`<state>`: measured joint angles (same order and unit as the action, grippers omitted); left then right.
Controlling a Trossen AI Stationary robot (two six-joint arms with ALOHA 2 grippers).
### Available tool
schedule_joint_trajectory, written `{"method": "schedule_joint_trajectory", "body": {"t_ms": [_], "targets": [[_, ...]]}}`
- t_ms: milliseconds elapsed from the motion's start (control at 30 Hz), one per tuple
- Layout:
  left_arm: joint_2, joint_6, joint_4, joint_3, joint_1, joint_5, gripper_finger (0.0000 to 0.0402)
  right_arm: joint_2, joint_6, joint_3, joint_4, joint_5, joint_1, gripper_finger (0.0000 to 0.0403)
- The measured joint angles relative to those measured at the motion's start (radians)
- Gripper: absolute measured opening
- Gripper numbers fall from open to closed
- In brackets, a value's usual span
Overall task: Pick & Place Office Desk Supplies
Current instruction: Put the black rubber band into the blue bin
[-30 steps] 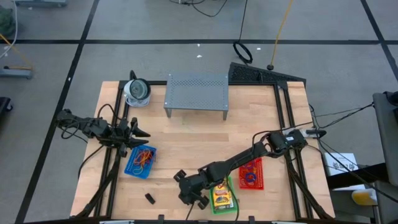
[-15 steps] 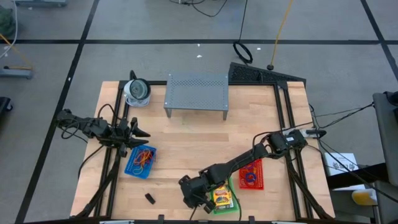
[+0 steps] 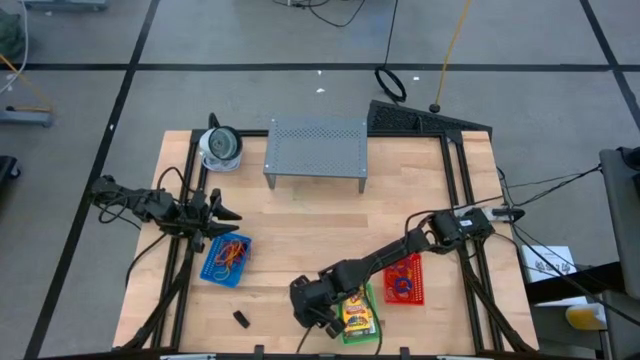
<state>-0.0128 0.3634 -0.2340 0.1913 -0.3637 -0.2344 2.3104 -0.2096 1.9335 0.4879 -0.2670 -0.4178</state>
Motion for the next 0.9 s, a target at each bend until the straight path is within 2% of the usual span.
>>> {"method": "schedule_joint_trajectory", "body": {"t_ms": [200,367,533,900], "targets": [[0.000,0.000,0.000,0.000,0.000,0.000,0.0154,0.000,-0.009,0.000,0.018,0.002,0.000,0.0207],[0.000,0.000,0.000,0.000,0.000,0.000,0.0154,0.000,-0.020,0.000,0.047,0.002,0.000,0.0237],[0.000,0.000,0.000,0.000,0.000,0.000,0.0154,0.000,-0.023,-0.009,0.048,0.003,0.000,0.0241],[0.000,0.000,0.000,0.000,0.000,0.000,0.0154,0.000,-0.004,-0.111,-0.069,0.002,0.006,0.0219]]}}
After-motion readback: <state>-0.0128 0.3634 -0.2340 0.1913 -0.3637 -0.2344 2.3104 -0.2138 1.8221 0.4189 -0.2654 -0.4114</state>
